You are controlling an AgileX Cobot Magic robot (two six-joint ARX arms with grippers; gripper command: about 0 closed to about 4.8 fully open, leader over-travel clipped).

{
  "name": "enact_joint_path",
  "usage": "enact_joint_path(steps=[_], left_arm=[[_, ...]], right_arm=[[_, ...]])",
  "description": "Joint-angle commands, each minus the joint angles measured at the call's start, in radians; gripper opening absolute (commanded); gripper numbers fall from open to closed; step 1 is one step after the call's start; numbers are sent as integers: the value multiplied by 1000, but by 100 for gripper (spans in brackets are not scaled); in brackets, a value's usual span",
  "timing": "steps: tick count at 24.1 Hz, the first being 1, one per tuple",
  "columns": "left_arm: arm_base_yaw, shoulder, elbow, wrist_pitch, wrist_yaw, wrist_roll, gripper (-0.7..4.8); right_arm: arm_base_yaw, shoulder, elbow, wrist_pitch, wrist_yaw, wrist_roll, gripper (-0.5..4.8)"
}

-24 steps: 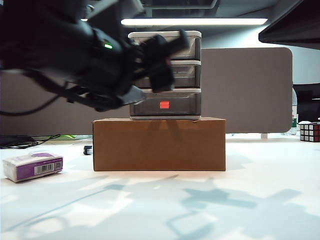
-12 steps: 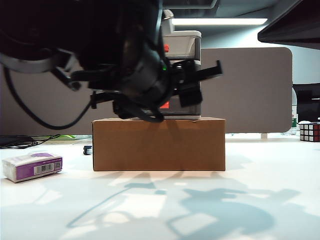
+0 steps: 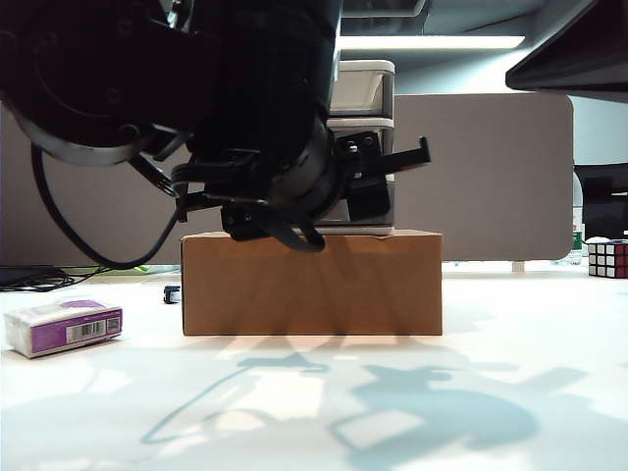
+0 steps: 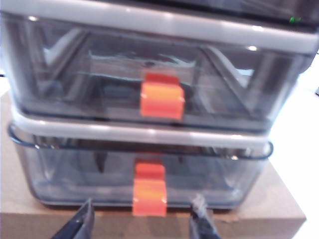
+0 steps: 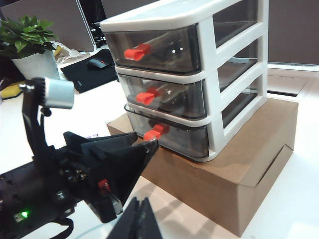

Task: Open the third layer of the drawer on the table, pick up a pack of napkins on the table and put it in, and finally close the drawer.

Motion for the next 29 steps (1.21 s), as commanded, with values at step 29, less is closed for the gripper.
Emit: enact_joint_path(steps=[29], left_arm=[[45, 79, 68, 90, 77, 8, 206]], right_arm=[[2, 608, 358, 256, -220, -83, -6]])
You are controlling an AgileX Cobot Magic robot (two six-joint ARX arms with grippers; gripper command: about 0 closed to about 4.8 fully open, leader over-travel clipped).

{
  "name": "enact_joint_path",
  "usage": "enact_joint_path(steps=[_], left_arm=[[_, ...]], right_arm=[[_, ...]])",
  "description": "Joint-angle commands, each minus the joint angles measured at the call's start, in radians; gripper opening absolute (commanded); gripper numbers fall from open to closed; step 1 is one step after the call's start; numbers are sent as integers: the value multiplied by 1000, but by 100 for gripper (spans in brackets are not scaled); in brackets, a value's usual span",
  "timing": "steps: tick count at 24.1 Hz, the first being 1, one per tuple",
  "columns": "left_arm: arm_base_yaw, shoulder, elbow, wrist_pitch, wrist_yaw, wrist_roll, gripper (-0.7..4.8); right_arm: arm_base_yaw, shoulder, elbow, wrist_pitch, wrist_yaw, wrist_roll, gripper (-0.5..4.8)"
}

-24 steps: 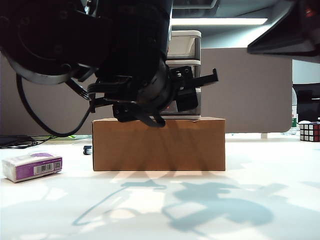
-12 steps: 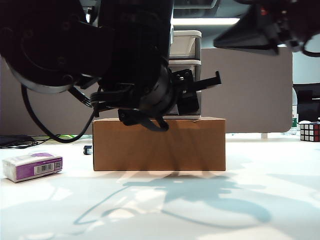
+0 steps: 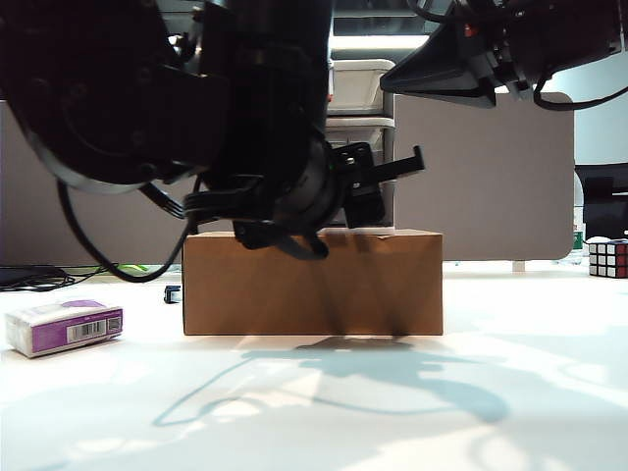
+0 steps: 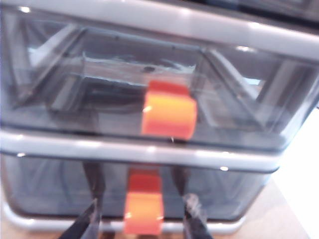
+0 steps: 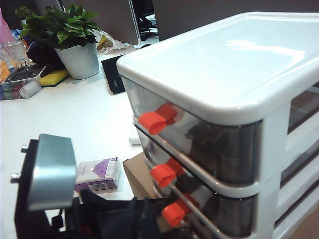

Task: Open the third layer of the drawer on the table, pick up a pack of napkins on the table and put it in, and finally close the drawer.

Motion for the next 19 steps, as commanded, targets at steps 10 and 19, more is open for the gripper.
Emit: enact_joint_path(steps=[10, 19], left_arm=[[-2, 29, 84, -34, -53, 71, 205], [6, 29, 84, -48, -72, 68, 157]], right_arm=[[0, -1, 5, 24, -5, -23, -6], [0, -1, 5, 24, -4, -30, -6]])
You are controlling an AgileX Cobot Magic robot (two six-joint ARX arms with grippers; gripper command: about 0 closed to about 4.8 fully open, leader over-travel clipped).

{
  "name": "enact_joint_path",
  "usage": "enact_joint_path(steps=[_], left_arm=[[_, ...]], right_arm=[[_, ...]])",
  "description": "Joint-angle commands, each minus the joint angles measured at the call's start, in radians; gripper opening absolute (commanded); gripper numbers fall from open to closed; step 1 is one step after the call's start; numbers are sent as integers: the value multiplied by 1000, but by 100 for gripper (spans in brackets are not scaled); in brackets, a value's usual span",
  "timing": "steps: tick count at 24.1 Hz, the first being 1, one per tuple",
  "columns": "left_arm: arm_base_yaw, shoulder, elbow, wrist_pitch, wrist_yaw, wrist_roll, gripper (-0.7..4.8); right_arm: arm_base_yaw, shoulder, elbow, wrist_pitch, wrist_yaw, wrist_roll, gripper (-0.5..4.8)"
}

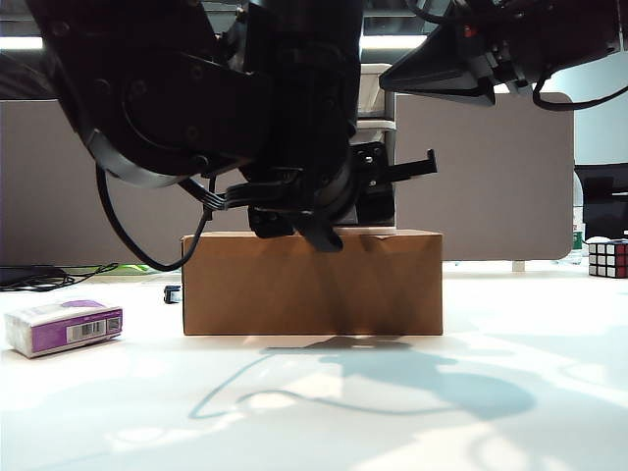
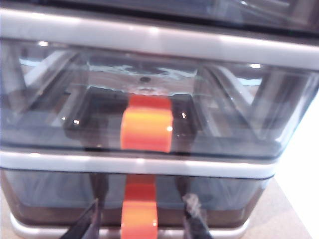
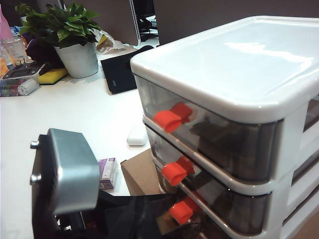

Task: Open the third layer of the drawer on the table, pick up a pack of napkins on the table and put it in, and finally close the drawer.

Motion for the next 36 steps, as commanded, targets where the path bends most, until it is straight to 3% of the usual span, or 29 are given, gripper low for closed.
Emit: enact_joint_path(steps=[1, 9, 14, 28, 36], left_arm=[[5, -2, 4, 1, -13, 5, 128], [18, -2, 4, -6, -13, 4, 105], [24, -2, 3, -11, -13, 3, 14], [24, -2, 3, -36, -32, 0, -6], [8, -4, -20, -50, -60, -41, -6]], right_arm=[[0, -2, 5, 18, -3, -4, -6], [0, -2, 5, 18, -2, -4, -6], [0, 13, 7, 68, 4, -15, -6], [0, 220, 245, 35, -18, -15, -6], [0, 255, 262, 20, -6, -15, -6]])
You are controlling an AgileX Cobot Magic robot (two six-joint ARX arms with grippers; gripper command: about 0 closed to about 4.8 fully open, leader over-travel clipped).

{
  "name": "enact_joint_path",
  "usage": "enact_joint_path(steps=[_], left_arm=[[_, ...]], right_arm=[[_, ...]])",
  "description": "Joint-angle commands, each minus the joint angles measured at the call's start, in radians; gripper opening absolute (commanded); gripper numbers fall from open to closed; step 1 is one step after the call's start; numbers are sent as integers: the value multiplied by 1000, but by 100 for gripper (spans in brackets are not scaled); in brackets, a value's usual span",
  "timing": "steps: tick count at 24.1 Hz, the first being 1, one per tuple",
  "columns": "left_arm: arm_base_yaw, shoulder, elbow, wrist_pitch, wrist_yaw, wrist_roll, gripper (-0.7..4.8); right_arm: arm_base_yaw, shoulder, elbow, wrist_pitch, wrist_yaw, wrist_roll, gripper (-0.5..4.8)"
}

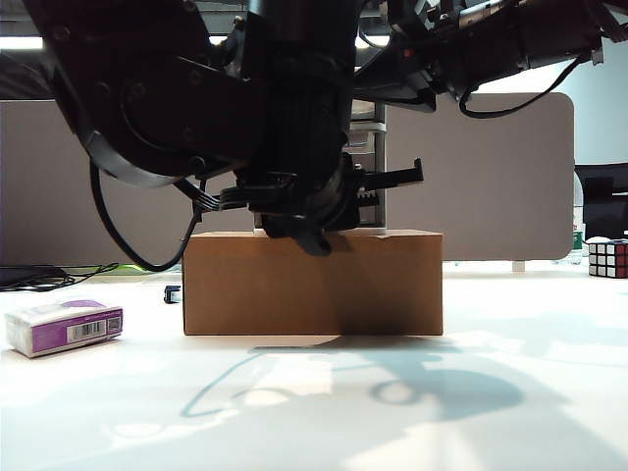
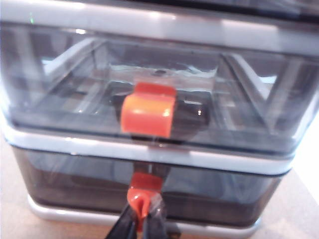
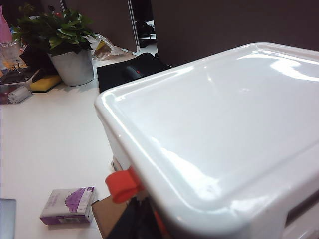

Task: Open the third layer of the drawer on the table, pick up a pack of napkins on the table and put it in, and finally close the drawer.

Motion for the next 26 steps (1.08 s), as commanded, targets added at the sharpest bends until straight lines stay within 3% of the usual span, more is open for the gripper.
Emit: enact_joint_path(steps=[1, 4, 17, 20, 22, 26], left_arm=[[-16, -3, -27, -16, -30, -38, -6], [-32, -5, -54, -16, -47, -76, -6], [-173, -42, -122, -14, -177, -77, -6], [-167, -43, -122, 1, -176, -77, 0], [-131, -43, -122, 31, -47, -77, 129], [-87, -43, -121, 31, 4, -84, 136]], right_arm=[[0, -5, 5, 10, 13, -3, -6], [-1, -5, 5, 10, 19, -10, -6], [0, -4, 5, 6, 19, -10, -6], [0, -4, 5, 5, 19, -10, -6], [0, -5, 5, 2, 19, -11, -6], [0, -4, 5, -2, 19, -11, -6]])
